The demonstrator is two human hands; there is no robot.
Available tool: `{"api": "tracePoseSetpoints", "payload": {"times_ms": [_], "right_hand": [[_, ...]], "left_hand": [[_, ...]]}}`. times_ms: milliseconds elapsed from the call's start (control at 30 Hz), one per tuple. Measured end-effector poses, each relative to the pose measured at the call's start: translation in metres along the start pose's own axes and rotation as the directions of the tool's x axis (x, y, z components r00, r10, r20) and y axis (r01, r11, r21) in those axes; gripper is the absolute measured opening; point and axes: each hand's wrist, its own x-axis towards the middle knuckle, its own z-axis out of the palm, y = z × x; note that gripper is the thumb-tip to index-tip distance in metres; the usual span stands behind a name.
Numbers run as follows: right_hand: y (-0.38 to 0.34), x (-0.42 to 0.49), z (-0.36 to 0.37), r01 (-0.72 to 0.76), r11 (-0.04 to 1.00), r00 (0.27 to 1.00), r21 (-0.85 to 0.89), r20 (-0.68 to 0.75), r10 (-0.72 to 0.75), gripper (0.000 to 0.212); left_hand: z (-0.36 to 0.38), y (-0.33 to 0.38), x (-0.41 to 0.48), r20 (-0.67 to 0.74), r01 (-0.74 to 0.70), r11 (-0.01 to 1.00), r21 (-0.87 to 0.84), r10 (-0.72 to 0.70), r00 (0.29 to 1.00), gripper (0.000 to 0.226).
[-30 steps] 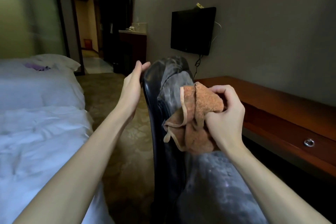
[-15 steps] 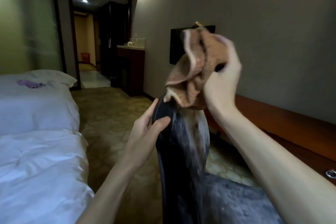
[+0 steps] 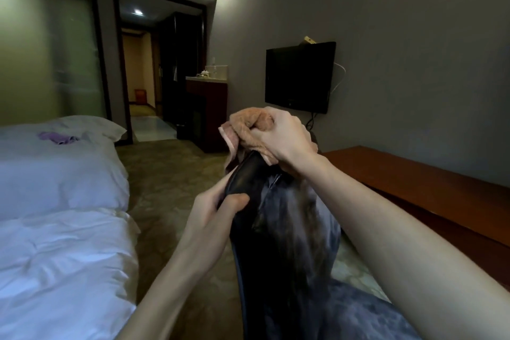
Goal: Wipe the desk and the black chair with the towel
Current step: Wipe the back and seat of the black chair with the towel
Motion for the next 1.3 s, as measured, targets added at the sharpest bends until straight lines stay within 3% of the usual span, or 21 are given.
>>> {"api": "tracePoseSetpoints", "payload": {"times_ms": [133,267,600,667,800,933,1000,1133,1200,1300], "right_hand": [[0.031,0.033,0.010,-0.155,0.988,0.986,0.024,-0.057,0.156,0.035],[0.060,0.056,0.016,-0.198,0.979,0.973,0.046,-0.110,0.202,0.035],[0.112,0.114,0.027,-0.227,0.974,0.972,0.001,-0.068,0.226,0.031],[0.129,0.126,0.027,-0.220,0.975,0.973,0.000,-0.063,0.220,0.032],[0.165,0.151,0.035,-0.214,0.977,0.972,0.025,-0.089,0.215,0.037],[0.199,0.172,0.032,-0.207,0.976,0.974,0.064,-0.079,0.211,0.038],[0.219,0.178,0.025,-0.210,0.975,0.974,0.078,-0.074,0.216,0.037],[0.250,0.183,0.011,-0.224,0.968,0.973,0.112,-0.040,0.229,0.039],[0.252,0.181,0.008,-0.208,0.971,0.976,0.117,-0.034,0.213,0.037],[0.240,0.169,0.006,-0.196,0.957,0.971,0.215,-0.091,0.219,0.035]], "left_hand": [[-0.007,-0.005,0.008,-0.005,0.037,0.999,0.029,-0.037,0.999,0.046],[-0.010,-0.009,0.010,0.005,0.047,0.998,0.050,-0.047,0.999,0.036],[-0.012,-0.021,0.020,-0.100,0.113,0.994,-0.006,-0.113,0.989,0.033],[-0.011,-0.026,0.024,-0.144,0.104,0.994,-0.038,-0.108,0.984,0.040],[-0.005,-0.038,0.036,-0.275,0.107,0.986,-0.128,-0.139,0.952,0.030],[0.001,-0.042,0.046,-0.296,0.167,0.978,-0.125,-0.198,0.935,0.060],[0.006,-0.039,0.050,-0.303,0.203,0.972,-0.122,-0.231,0.925,0.058],[0.021,-0.035,0.055,-0.334,0.273,0.952,-0.140,-0.305,0.892,0.073],[0.029,-0.036,0.056,-0.362,0.299,0.940,-0.166,-0.340,0.868,0.070],[0.042,-0.032,0.051,-0.420,0.246,0.929,-0.277,-0.348,0.838,0.035]]}}
